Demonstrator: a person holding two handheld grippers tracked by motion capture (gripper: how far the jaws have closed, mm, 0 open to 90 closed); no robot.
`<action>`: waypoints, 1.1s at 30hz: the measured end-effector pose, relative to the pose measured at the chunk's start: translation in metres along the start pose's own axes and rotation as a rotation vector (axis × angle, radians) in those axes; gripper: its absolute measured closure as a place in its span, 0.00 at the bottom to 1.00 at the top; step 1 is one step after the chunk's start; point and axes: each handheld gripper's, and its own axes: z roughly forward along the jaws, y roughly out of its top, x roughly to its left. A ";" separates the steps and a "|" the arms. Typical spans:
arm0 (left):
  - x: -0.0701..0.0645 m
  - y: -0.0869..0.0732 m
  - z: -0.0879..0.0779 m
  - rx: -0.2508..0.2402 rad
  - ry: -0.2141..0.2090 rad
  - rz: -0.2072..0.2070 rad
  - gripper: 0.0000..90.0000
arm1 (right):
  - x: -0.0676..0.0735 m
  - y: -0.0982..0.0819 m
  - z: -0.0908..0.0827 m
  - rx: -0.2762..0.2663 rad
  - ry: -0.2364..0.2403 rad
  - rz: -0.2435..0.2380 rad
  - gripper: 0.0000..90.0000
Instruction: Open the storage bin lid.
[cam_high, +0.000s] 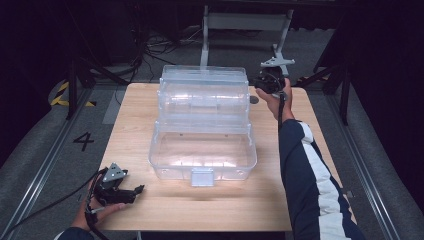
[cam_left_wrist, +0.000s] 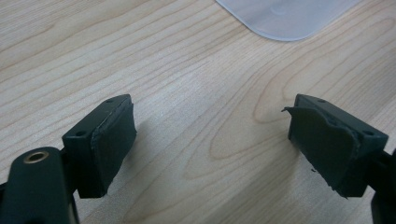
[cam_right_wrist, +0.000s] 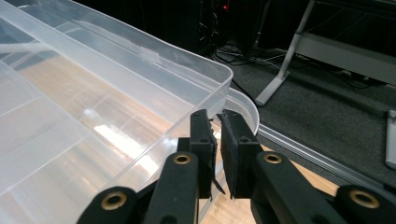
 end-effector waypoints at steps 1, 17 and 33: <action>0.000 0.000 0.000 0.000 0.000 0.000 0.17 | 0.001 0.000 -0.002 0.003 -0.001 -0.006 0.92; 0.000 0.000 0.000 -0.002 0.001 0.001 0.17 | 0.009 -0.004 -0.025 0.014 0.009 -0.079 0.84; 0.000 0.000 0.000 0.003 0.002 0.002 0.17 | 0.022 -0.012 -0.044 0.034 0.022 -0.147 0.71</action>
